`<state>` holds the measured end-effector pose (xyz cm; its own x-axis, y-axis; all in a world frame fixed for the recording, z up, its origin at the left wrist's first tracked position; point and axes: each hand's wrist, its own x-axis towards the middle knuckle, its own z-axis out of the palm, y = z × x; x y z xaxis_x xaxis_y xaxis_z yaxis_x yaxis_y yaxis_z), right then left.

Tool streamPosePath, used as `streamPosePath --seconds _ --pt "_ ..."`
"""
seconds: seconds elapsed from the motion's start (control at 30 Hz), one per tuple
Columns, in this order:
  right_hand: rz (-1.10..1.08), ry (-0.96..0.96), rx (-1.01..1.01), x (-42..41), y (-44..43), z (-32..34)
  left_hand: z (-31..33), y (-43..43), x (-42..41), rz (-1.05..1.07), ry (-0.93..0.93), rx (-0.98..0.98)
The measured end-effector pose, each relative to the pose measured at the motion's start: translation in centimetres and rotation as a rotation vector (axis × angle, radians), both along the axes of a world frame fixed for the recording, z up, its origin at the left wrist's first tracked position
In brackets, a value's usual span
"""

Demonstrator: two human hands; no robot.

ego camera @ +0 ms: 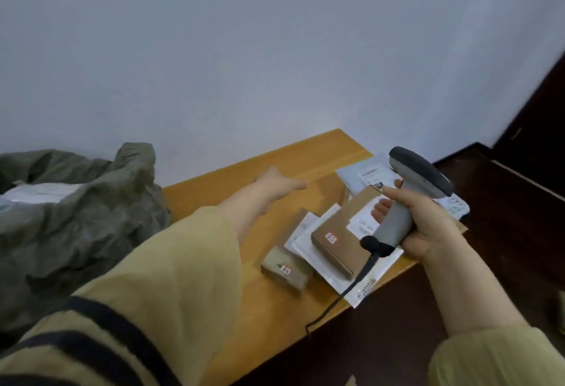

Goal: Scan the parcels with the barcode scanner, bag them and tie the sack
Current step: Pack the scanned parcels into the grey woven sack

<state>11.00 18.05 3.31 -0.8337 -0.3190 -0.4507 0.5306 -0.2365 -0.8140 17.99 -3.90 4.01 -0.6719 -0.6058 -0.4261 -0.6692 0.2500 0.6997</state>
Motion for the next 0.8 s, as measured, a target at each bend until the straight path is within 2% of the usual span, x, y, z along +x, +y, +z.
streamPosePath --seconds 0.1,0.17,0.3,0.47,0.63,0.8 --pt "-0.071 -0.044 0.057 -1.3 3.0 -2.4 -2.4 2.8 -2.7 -0.065 -0.027 0.144" --pt "-0.082 -0.091 0.091 -1.6 4.3 -4.3 -4.1 4.0 -4.1 -0.122 -0.093 0.167" --pt "-0.067 -0.192 0.144 -1.5 5.4 -7.9 -7.0 5.6 -5.6 -0.213 -0.179 0.114" --pt "0.005 -0.304 -0.009 -0.7 4.6 -10.3 -9.3 5.9 -5.7 -0.274 -0.244 0.022" --pt "0.002 -0.238 -0.095 -0.9 3.6 -10.8 -10.9 5.1 -5.0 -0.247 -0.28 0.143" --pt "0.011 -0.171 0.038 -0.8 2.8 -10.8 -12.2 4.4 -4.6 -0.188 -0.273 0.266"
